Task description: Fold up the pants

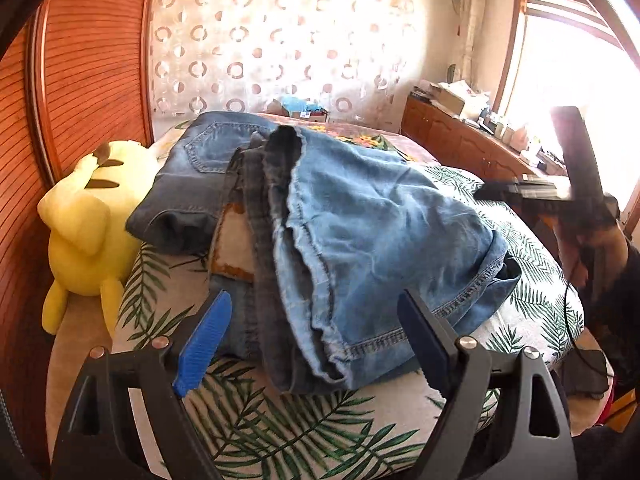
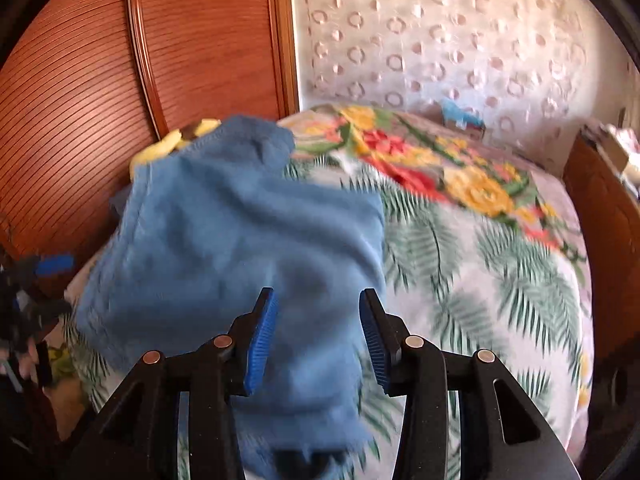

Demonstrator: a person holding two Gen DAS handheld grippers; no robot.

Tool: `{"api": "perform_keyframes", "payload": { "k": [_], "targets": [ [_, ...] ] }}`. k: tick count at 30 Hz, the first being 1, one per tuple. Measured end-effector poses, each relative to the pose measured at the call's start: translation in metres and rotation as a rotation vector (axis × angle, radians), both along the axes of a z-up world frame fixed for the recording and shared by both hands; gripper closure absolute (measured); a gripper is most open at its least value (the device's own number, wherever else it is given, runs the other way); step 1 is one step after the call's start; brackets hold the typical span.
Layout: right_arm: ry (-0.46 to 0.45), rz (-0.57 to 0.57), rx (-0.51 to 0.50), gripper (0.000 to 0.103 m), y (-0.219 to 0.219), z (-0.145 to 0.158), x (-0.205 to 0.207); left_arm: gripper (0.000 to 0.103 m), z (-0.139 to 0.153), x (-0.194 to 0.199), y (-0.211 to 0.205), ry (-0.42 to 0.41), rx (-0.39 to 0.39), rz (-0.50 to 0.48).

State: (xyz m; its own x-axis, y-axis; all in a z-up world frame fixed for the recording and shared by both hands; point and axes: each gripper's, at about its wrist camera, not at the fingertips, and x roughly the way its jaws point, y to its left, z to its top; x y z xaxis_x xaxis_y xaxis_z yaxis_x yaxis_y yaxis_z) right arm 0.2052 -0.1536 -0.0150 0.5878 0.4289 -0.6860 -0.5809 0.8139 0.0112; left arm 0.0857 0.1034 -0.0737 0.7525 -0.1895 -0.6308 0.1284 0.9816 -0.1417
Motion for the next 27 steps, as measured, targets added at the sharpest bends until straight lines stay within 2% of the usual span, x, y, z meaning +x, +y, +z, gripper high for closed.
{"api": "perform_keyframes", "payload": {
  "k": [3, 9, 16, 17, 19, 22, 27],
  "targets": [
    [0.026, -0.007, -0.002, 0.059, -0.018, -0.013, -0.012, 0.018, -0.003, 0.006, -0.011, 0.011, 0.015, -0.014],
    [0.025, -0.029, -0.019, 0.059, -0.047, -0.015, -0.024, 0.018, -0.02, 0.016, -0.019, 0.052, 0.031, -0.015],
    [0.021, -0.008, -0.071, 0.06, -0.04, -0.023, -0.02, 0.018, -0.033, 0.022, -0.019, 0.085, 0.045, -0.009],
    [0.018, 0.003, -0.072, 0.064, -0.037, -0.024, -0.019, 0.018, -0.035, 0.023, -0.019, 0.088, 0.045, -0.008],
    [0.01, 0.031, -0.085, 0.088, -0.031, -0.027, -0.018, 0.018, -0.037, 0.024, -0.02, 0.097, 0.046, -0.005],
    [0.005, 0.044, -0.067, 0.093, -0.034, -0.025, -0.024, 0.018, -0.042, 0.026, -0.02, 0.108, 0.053, -0.001],
    [0.004, 0.01, 0.043, 0.094, -0.065, -0.008, -0.054, 0.018, -0.047, 0.026, -0.022, 0.12, 0.062, 0.003]
  ]
}}
